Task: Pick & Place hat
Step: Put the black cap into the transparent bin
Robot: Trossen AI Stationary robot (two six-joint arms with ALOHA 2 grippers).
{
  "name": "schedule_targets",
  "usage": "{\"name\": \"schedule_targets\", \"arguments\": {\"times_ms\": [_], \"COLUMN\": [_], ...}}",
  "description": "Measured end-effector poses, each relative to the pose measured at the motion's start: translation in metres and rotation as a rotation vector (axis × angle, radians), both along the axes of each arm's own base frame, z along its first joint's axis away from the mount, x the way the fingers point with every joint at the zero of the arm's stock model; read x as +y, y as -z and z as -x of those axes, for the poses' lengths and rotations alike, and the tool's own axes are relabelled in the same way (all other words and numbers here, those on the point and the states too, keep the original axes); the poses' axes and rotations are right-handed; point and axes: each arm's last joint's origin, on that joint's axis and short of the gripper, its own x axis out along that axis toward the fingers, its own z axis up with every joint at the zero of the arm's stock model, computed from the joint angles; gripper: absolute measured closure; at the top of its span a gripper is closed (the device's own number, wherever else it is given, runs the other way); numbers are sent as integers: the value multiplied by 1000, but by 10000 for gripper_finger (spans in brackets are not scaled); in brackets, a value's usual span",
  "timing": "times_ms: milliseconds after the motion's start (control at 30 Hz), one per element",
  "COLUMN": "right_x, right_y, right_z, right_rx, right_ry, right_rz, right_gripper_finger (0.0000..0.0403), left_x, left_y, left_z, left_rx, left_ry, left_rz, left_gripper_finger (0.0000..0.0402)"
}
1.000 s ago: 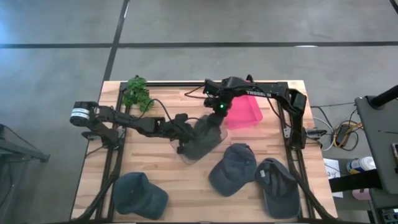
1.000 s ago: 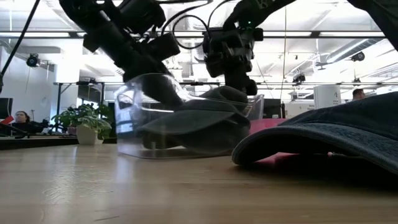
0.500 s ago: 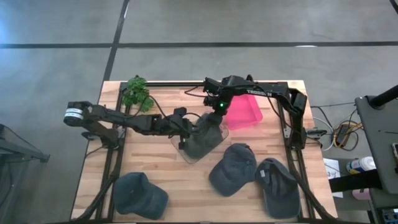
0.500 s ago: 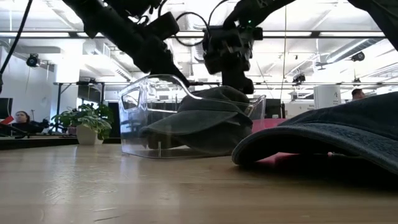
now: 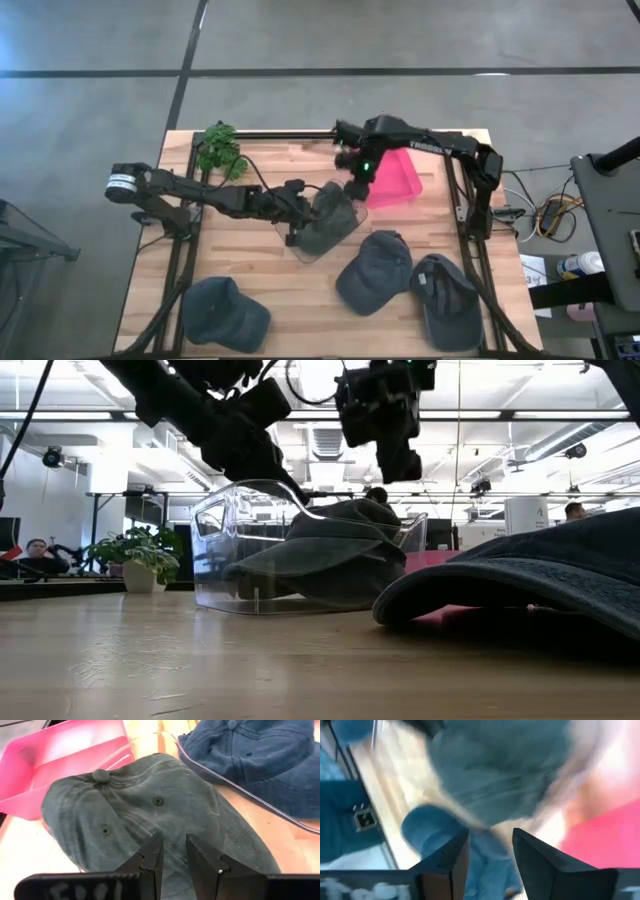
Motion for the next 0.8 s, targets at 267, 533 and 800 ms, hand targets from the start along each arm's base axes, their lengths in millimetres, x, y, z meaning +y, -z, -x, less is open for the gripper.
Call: {"name": "schedule_targets", "arguments": {"times_ms": [267,533,800], "right_x": [66,67,71], "right_y": [25,55,84], "right_z": [-32,-58,-65], "right_rx": [56,65,155], "right_ry": [-49,61,69], "right_rz": [-45,-58,-54], "right_gripper_finger": [273,279,281], "left_x": [0,-1,-7], "left_y": [5,23,31], "left_z": [4,19,24], "left_rx": [72,269,289], "left_ry": [11,16,-6], "left_rz": [-18,-18,24], "left_gripper_finger": [323,323,323]}}
